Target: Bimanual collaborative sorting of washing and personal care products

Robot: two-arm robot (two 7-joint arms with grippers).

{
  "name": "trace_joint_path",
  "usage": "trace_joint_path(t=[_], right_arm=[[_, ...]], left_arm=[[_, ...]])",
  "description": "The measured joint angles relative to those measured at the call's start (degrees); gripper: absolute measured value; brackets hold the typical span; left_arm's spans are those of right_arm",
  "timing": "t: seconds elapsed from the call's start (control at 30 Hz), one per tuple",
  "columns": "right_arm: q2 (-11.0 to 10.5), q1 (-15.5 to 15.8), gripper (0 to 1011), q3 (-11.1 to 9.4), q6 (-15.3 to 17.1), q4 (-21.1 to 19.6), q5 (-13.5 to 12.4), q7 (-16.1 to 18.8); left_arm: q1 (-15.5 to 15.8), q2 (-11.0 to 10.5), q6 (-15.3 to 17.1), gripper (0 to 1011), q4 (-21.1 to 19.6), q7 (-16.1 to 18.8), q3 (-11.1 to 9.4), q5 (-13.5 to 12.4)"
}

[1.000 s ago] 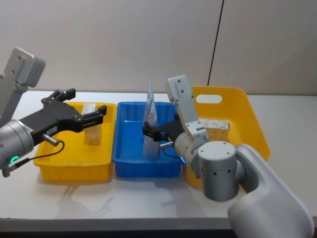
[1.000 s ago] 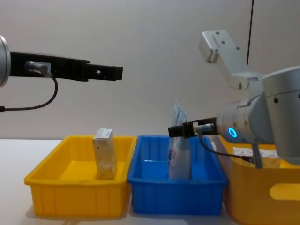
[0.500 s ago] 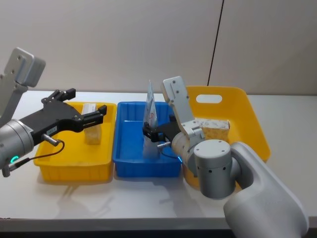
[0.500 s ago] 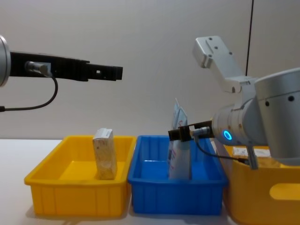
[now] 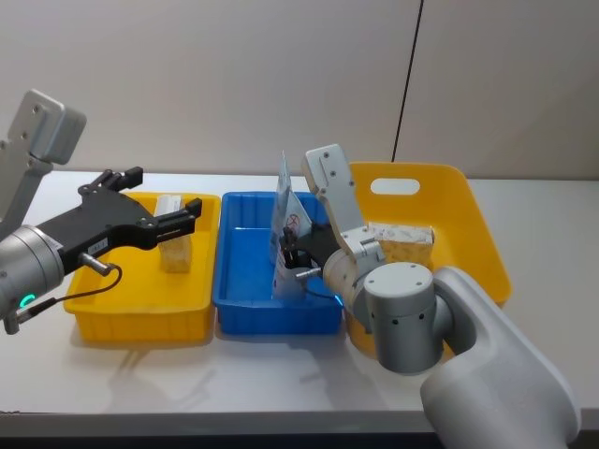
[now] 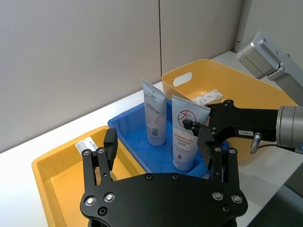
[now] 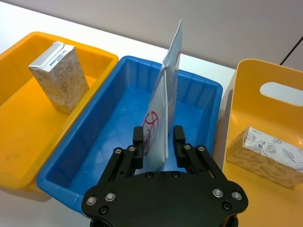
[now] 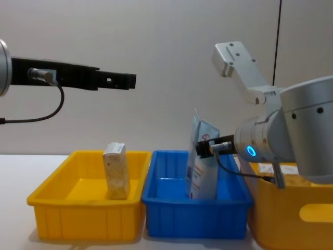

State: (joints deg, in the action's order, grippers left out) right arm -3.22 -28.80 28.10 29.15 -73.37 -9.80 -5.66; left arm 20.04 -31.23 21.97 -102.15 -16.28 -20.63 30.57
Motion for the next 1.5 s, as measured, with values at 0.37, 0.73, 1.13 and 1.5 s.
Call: trace_joint_path(t=[0.37,0.73,1.13,1.5], right_arm=[[0.1,-0.1,81,0.0,0.0,0.2,0.1,0.1],[-0.4,0.9,59,-0.9,-0.2,-1.9,-0.1,0.3],[-1.0,2.7,53,-4.2,-0.3,-7.9,-2.3,1.1],[-1.2,3.3,44,-9.4,0.7,-14.4,-5.6,2.0]], left_arm=[[0.0,0.0,0.0,1001,0.0,0.0,0.0,0.0],[0.0,0.0,0.0,1002,0.0,0.0,0.0,0.0],[0.0,0.0,0.0,1001,0.0,0.0,0.0,0.0],[0.0,0.0,0.0,1001,0.0,0.0,0.0,0.0]])
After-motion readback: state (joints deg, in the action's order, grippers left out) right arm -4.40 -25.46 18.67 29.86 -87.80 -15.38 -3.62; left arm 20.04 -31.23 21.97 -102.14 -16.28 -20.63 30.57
